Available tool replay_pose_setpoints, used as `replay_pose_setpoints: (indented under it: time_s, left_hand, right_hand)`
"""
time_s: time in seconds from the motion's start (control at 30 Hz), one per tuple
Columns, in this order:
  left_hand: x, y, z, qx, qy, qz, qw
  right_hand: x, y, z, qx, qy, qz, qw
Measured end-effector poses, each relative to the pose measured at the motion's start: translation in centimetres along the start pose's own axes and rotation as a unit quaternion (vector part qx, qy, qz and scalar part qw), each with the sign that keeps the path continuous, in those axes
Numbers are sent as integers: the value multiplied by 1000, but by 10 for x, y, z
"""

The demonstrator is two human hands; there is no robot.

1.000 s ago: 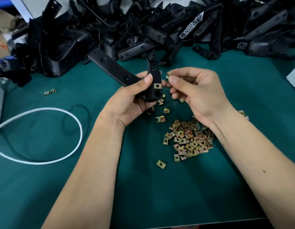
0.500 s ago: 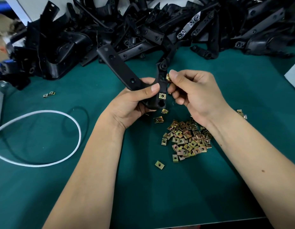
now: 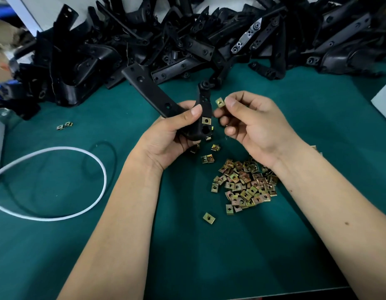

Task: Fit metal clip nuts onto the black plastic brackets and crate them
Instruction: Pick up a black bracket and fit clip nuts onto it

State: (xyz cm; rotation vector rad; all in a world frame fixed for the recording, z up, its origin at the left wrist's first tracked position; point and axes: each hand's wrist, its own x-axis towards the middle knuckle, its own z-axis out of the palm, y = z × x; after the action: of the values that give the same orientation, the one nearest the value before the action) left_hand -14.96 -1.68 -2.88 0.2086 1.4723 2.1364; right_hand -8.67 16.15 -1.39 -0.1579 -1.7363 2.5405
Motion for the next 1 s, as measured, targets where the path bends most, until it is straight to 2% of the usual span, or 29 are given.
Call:
replay_pose_setpoints:
  time_s: [0.13, 0.4, 0.73, 0.9, 1.0]
  left_hand:
    - [0, -1, 0, 2, -12, 4, 1000]
    - [-1, 0, -1, -22, -13, 0, 1000]
    - [-1, 1, -1, -23, -13, 0, 1000]
    - [-1, 1, 0, -2, -16, 5, 1000]
    - [-2, 1, 0, 20, -38, 10, 999]
  right_hand:
    - [1, 1, 0, -3, -20, 12, 1000]
    - [2, -1, -7, 81, -59, 32, 994]
    - [1, -1, -1, 18, 9, -42, 999]
    - [-1, -1, 1, -65, 71, -85, 992]
    - [-1, 1, 2, -73, 77, -82, 991]
